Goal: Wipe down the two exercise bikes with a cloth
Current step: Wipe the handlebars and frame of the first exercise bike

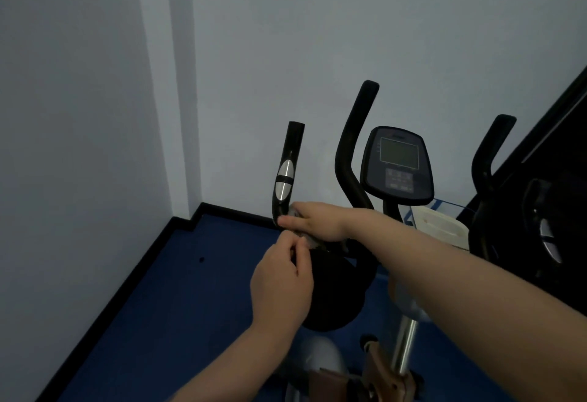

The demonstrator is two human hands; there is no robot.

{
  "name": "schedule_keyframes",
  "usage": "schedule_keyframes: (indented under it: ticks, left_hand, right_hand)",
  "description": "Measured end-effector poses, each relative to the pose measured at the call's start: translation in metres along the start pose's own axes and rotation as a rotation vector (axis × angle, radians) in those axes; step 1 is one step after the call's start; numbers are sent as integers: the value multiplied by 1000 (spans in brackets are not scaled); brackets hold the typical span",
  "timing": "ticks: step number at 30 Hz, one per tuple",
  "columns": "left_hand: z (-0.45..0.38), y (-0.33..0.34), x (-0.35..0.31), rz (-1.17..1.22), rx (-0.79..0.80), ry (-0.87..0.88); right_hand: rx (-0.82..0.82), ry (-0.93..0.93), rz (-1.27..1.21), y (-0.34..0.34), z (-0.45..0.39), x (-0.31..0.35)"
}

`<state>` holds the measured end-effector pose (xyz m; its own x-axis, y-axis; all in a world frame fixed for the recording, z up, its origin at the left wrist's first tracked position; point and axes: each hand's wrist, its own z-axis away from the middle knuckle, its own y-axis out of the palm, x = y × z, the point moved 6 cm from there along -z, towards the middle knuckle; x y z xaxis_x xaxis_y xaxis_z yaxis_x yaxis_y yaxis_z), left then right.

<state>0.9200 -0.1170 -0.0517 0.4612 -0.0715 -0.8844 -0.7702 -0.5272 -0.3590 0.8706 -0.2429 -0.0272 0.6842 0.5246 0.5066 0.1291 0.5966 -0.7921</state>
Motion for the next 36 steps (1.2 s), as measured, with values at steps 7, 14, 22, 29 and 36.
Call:
schedule_keyframes:
  ticks: [7, 14, 22, 29, 36]
  left_hand:
    - [-2, 0, 3, 95, 51, -5]
    - [-5, 2, 9, 194, 131, -46]
    - [0, -3, 3, 134, 47, 9]
    - [0, -5, 4, 60, 75, 39]
    - [1, -2, 1, 91, 19, 17]
  right_hand:
    - [16, 17, 96, 1, 13, -15]
    - [-82, -28, 84, 7, 5, -3]
    - [-9, 34, 168, 2, -2, 12]
    - [7, -94, 802, -18, 52, -25]
    - [-217, -25, 799, -5, 42, -18]
